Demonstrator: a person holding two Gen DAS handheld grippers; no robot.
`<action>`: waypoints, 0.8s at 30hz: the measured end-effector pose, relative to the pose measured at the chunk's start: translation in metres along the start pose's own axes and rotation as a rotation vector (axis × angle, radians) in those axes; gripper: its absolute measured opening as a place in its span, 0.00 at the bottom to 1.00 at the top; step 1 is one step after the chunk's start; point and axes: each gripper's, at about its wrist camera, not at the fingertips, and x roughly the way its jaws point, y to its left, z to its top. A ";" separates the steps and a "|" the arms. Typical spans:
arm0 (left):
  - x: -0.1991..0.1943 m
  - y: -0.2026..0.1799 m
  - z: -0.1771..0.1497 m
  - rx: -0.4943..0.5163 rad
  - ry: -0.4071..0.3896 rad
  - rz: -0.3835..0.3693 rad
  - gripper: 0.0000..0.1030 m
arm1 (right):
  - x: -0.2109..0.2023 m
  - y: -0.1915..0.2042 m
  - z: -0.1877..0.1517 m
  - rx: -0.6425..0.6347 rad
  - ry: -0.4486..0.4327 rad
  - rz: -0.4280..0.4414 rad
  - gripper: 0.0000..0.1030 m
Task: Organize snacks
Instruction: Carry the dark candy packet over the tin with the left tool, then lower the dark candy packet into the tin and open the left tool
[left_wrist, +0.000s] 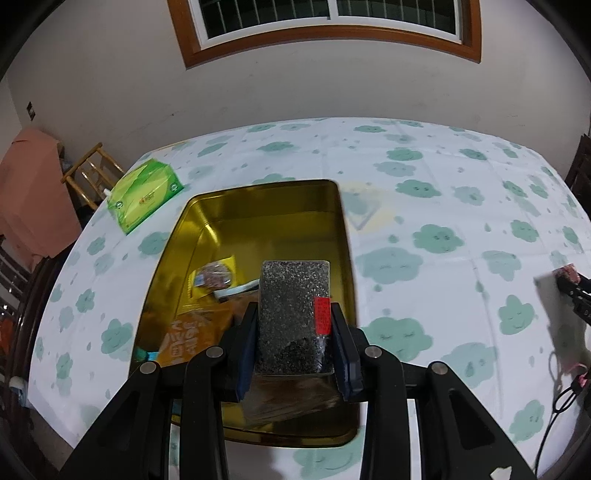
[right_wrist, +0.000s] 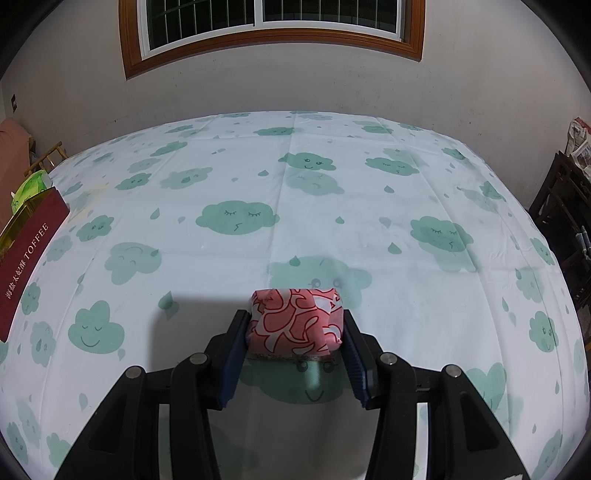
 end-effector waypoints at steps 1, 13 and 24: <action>0.003 0.003 -0.001 0.001 0.003 0.007 0.31 | 0.000 0.001 0.000 0.000 0.000 0.000 0.48; 0.019 0.027 -0.005 0.012 0.012 0.029 0.31 | 0.000 0.001 0.000 -0.001 0.001 -0.002 0.48; 0.021 0.057 -0.011 -0.038 0.020 -0.041 0.34 | 0.000 0.002 0.000 -0.002 0.001 -0.003 0.48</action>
